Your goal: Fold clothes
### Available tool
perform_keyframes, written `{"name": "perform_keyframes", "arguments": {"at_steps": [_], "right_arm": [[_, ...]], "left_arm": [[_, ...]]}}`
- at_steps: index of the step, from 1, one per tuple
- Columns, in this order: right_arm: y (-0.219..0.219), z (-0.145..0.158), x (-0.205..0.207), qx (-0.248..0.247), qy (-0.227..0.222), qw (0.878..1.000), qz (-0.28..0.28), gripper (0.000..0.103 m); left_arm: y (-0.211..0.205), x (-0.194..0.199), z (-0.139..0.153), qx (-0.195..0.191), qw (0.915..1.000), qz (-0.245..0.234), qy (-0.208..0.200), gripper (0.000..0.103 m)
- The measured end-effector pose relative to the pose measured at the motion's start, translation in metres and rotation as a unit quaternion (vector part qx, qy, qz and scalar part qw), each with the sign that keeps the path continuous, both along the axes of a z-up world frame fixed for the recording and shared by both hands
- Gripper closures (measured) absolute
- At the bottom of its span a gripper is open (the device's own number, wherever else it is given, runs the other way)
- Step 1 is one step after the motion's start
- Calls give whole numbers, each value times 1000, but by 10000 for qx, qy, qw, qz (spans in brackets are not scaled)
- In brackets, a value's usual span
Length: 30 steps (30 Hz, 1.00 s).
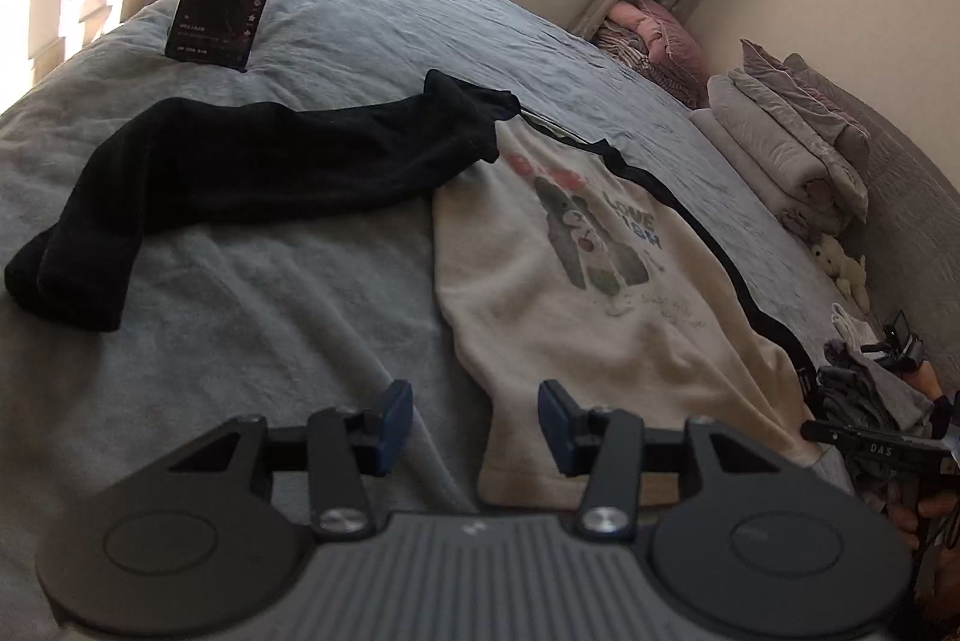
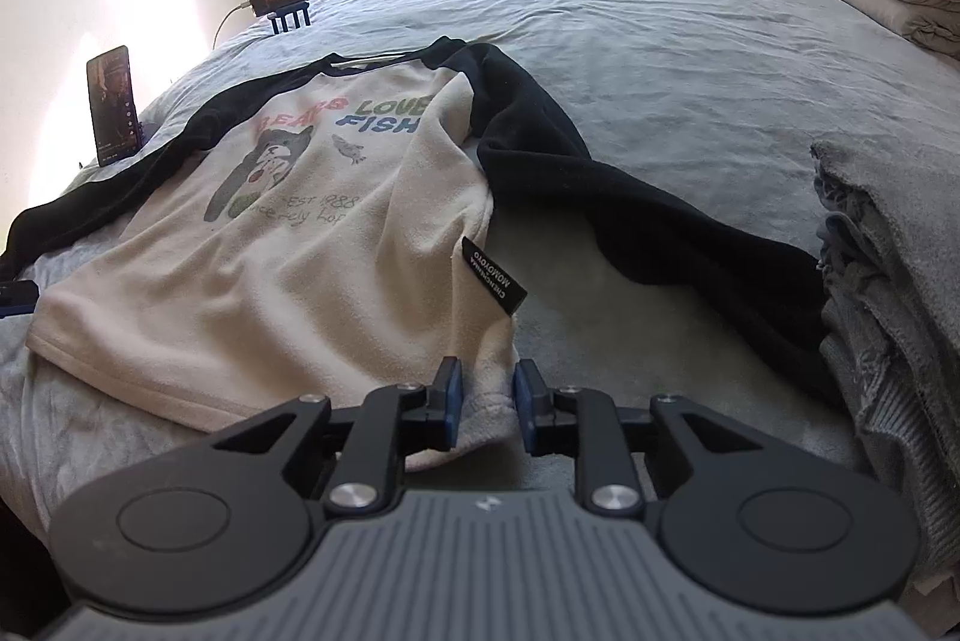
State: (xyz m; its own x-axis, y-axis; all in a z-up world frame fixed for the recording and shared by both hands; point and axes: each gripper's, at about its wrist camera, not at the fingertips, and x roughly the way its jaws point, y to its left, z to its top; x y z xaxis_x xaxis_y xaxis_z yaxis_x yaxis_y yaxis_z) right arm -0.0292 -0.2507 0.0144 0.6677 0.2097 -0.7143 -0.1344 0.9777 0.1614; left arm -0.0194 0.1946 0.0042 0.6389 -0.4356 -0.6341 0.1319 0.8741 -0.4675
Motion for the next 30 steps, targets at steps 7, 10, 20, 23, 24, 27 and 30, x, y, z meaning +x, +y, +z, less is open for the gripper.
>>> {"name": "perform_keyframes", "arguments": {"at_steps": [7, 10, 20, 23, 24, 27, 30], "right_arm": [[-11, -6, -2, 385, 172, 9991, 42, 90], [-20, 8, -9, 640, 85, 9979, -10, 91], [-44, 47, -34, 1078, 59, 9941, -16, 92], [-42, 43, -38, 964, 227, 9951, 41, 92], [-41, 40, -38, 902, 295, 9955, 67, 92], [-38, 26, -39, 779, 477, 9958, 86, 92], [-36, 11, -37, 707, 674, 9952, 67, 92]], "left_arm": [[-7, 0, -16, -420, 9985, 36, 345, 96], [-5, -9, -4, -439, 9984, 152, 331, 97], [-2, -43, 31, -484, 9982, -74, 349, 97], [-6, -50, 26, -285, 9981, -191, 514, 97], [-6, -52, 22, -238, 9978, -220, 581, 97], [-4, -56, 9, -153, 9966, -225, 776, 97], [-4, -55, -3, -108, 9956, -184, 917, 97]]}}
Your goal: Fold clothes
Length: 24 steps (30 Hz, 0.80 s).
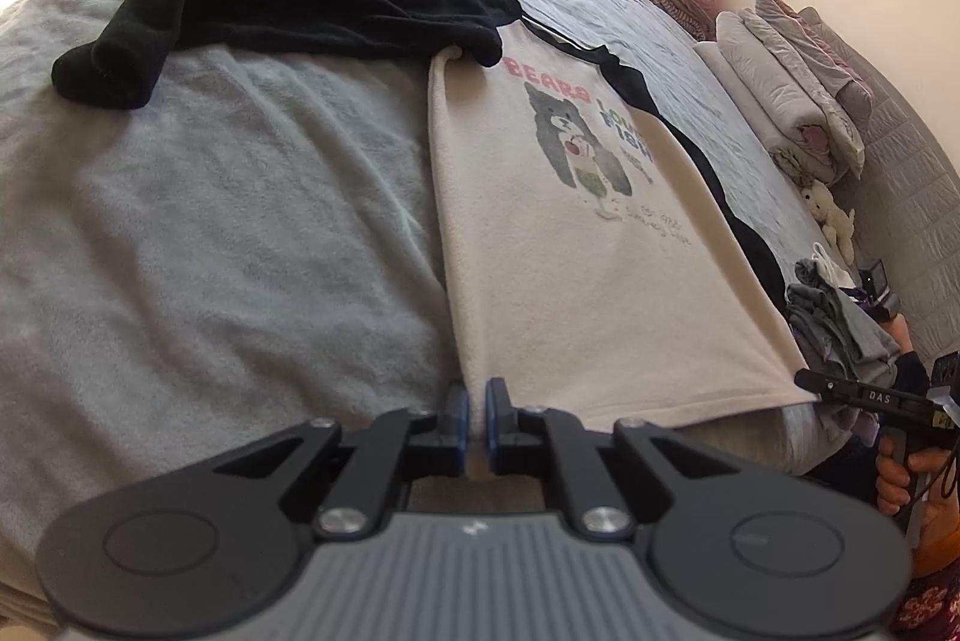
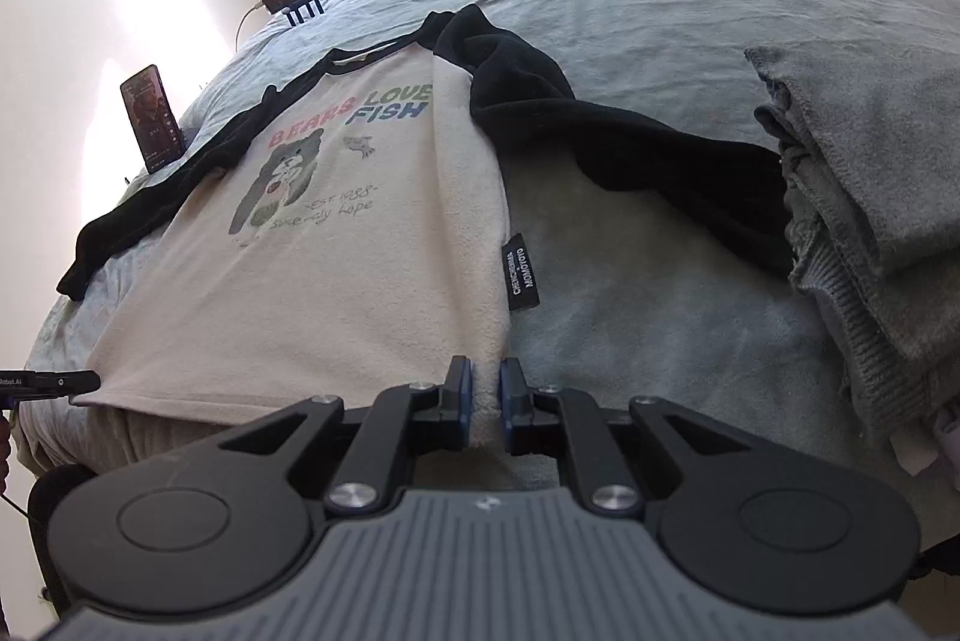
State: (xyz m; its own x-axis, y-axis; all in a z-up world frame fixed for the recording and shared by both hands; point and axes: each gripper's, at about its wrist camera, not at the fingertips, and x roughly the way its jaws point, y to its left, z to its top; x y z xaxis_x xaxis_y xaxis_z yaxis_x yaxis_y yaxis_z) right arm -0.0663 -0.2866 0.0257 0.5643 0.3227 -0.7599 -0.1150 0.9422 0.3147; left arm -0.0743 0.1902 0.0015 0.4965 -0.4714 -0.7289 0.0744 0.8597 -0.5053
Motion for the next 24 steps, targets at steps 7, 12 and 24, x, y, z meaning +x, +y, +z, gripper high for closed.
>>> {"name": "perform_keyframes", "arguments": {"at_steps": [7, 12, 24], "right_arm": [[8, -21, 8, -334, 172, 9992, 134, 91], [16, -10, 8, -665, -66, 9966, 474, 75], [10, 22, 43, -778, -684, 9943, 263, 53]], "left_arm": [[-3, 1, -6, 111, 9999, -100, -41, 93], [-5, 3, 3, 63, 9994, -298, -148, 67], [-15, 53, 39, 740, 9936, -43, -854, 43]]}}
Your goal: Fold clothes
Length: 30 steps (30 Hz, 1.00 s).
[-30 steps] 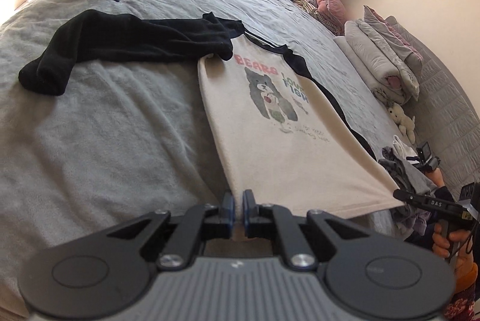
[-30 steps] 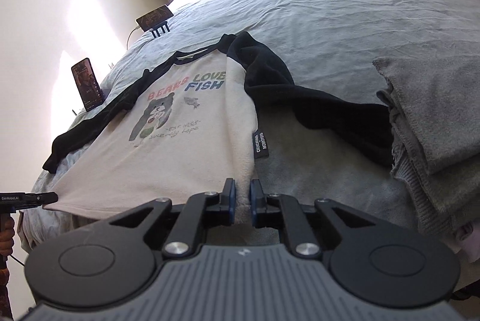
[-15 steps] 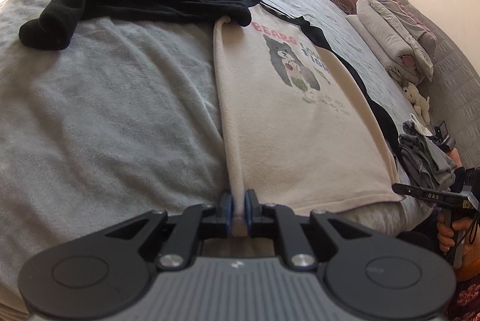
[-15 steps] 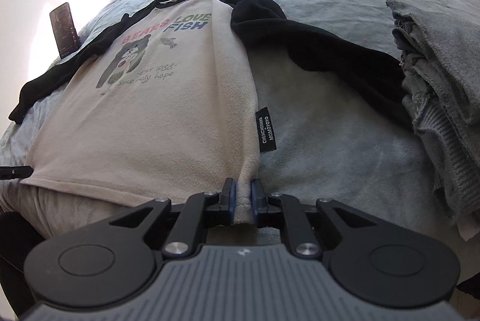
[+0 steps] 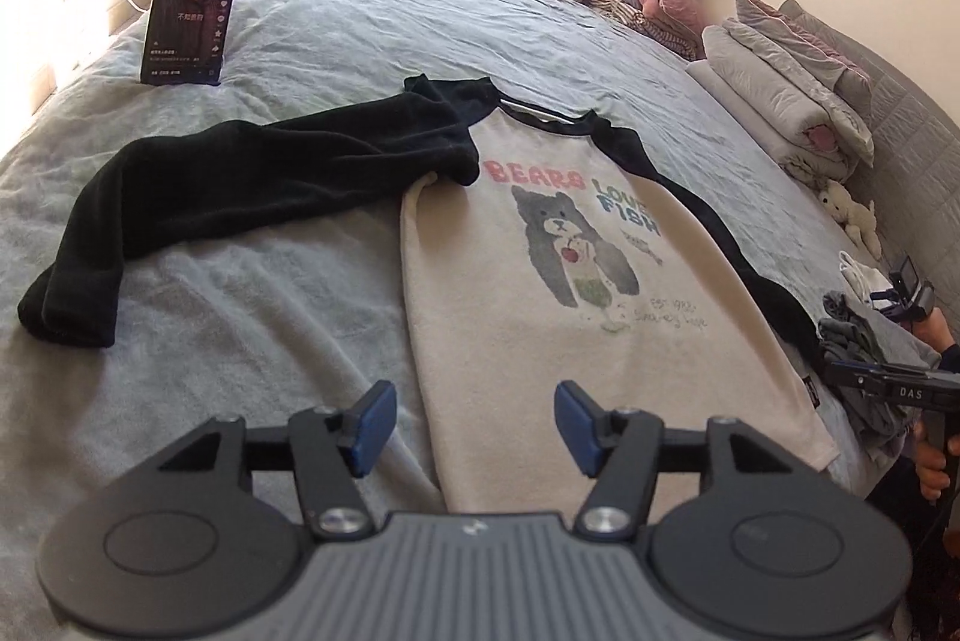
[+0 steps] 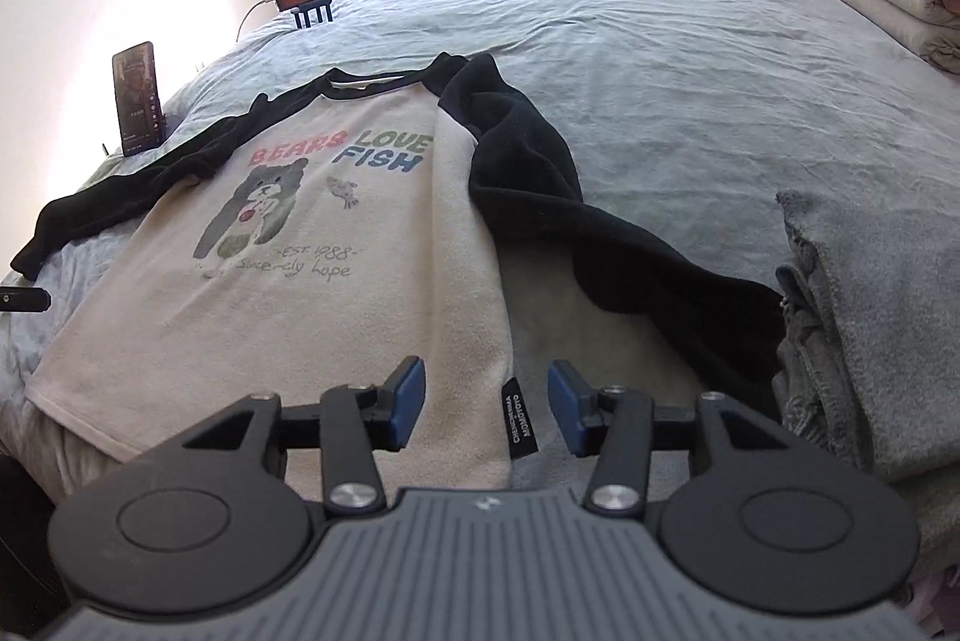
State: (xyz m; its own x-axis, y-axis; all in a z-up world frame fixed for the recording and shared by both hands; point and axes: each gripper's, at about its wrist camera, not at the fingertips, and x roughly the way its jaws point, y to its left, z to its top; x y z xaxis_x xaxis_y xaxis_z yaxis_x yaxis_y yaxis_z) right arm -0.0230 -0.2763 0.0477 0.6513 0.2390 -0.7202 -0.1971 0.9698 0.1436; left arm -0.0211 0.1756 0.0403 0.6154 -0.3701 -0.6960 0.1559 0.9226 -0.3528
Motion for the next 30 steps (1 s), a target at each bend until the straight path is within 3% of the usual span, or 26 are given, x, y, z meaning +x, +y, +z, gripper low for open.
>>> {"name": "perform_keyframes", "arguments": {"at_steps": [6, 14, 19, 30], "right_arm": [[-3, 2, 31, -2, -167, 9998, -105, 53], [-5, -1, 88, -216, -410, 9987, -222, 53], [-8, -7, 128, -395, -436, 9979, -280, 53], [5, -45, 197, -716, 64, 9973, -124, 53]], "left_arm": [[1, 41, 5, 578, 9968, 385, -408, 41], [3, 102, 0, 1198, 9880, 552, -801, 39], [8, 141, -10, 1411, 9844, 720, -761, 39], [10, 189, -40, 1628, 9809, 913, -540, 41]]}}
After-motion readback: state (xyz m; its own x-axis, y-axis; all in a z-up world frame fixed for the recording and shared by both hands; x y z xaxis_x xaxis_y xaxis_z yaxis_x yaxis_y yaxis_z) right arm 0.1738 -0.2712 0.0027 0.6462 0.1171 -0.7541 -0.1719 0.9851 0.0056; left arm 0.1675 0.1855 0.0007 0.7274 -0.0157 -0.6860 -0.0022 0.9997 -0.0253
